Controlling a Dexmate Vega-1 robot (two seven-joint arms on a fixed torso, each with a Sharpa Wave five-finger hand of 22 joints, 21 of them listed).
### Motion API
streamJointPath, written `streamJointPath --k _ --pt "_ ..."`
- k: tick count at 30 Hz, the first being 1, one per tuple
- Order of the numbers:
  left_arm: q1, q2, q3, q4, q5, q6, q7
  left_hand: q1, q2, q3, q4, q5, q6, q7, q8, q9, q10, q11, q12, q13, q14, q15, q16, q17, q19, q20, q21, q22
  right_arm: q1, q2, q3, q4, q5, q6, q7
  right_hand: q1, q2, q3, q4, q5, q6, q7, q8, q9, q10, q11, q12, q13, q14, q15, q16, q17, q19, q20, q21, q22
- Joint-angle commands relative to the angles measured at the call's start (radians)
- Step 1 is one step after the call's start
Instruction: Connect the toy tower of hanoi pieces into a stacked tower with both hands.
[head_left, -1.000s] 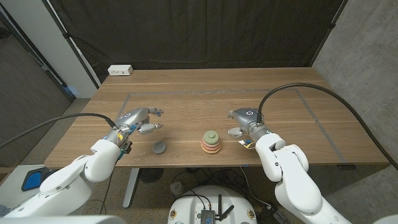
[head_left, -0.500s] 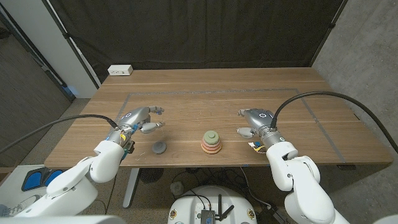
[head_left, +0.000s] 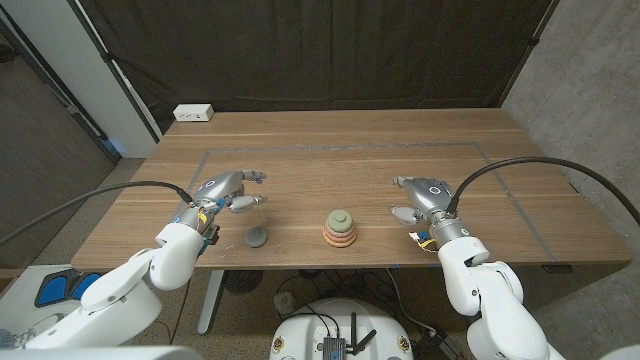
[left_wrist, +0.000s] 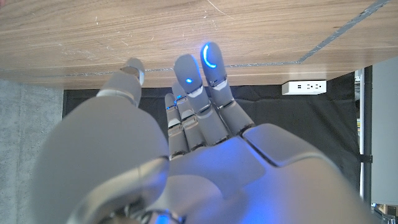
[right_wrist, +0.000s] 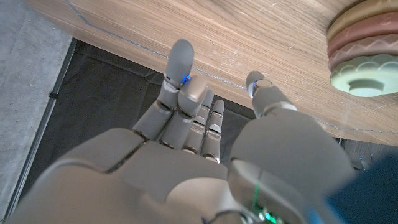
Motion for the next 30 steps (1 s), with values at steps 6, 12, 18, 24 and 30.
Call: streamJointPath --k 6,12,18,24,30 --pt "-0.007 0.039 0.015 -0.012 -0.015 0.030 -0.003 -0.004 -0.007 0.004 0.004 0.003 -0.013 0.003 -0.006 0.003 -0.013 0.003 -0.001 0.002 -0.002 -0.032 0.000 0.001 0.000 -0.133 -0.002 -0.003 -0.023 -0.048 0.008 0.039 0.106 -0.050 -0.139 0.026 0.000 0.007 0.003 0.002 -0.002 -0.001 0.007 0.011 0.012 -0.002 0.006 0.010 0.002 -0.034 0.001 -0.002 0.011 -0.069 0.001 0.006" --pt "-0.013 0.049 0.024 -0.008 -0.022 0.031 -0.004 -0.003 -0.009 0.003 0.003 0.003 -0.019 0.007 -0.007 0.003 -0.016 0.001 -0.001 0.003 -0.003 -0.032 0.001 0.002 0.000 -0.133 -0.001 -0.003 -0.018 -0.066 -0.001 0.051 0.132 -0.070 -0.169 0.033 0.000 0.008 0.004 0.002 -0.001 -0.001 0.010 0.014 0.013 0.000 0.006 0.013 0.013 -0.033 0.011 0.006 0.014 -0.069 0.003 0.007" --pt "-0.018 0.062 0.037 -0.010 -0.017 0.044 -0.003 -0.002 -0.011 0.003 0.003 0.004 -0.032 0.010 -0.009 0.003 -0.030 0.004 -0.004 0.004 -0.006 -0.032 -0.001 -0.001 0.000 -0.133 0.000 -0.003 -0.005 -0.085 -0.019 0.054 0.141 -0.092 -0.174 0.037 0.000 0.008 0.005 0.001 -0.001 -0.003 0.012 0.016 0.011 -0.002 0.005 0.016 0.012 -0.033 0.010 0.004 0.014 -0.069 0.003 0.005" --pt "-0.004 0.086 0.028 -0.025 -0.013 0.056 -0.012 -0.001 -0.013 0.002 0.003 0.005 -0.040 0.010 -0.010 0.002 -0.037 0.005 -0.005 0.003 -0.009 -0.032 -0.003 -0.003 -0.003 -0.133 -0.002 -0.006 0.006 -0.094 -0.041 0.053 0.147 -0.111 -0.187 0.039 0.000 0.008 0.006 0.001 -0.002 -0.003 0.013 0.018 0.013 -0.004 0.005 0.018 0.014 -0.033 0.012 0.006 0.013 -0.069 0.002 0.004" --pt "0.023 0.124 -0.006 -0.047 -0.004 0.064 -0.043 -0.001 -0.013 0.001 0.003 0.005 -0.031 0.007 -0.004 0.002 -0.033 0.005 -0.002 0.003 -0.007 -0.032 -0.001 -0.001 -0.003 -0.133 -0.002 -0.009 0.010 -0.103 -0.060 0.048 0.146 -0.129 -0.196 0.040 0.000 0.008 0.007 0.001 -0.002 -0.002 0.014 0.020 0.013 -0.004 0.005 0.019 0.013 -0.033 0.011 0.005 0.011 -0.069 0.000 0.002"
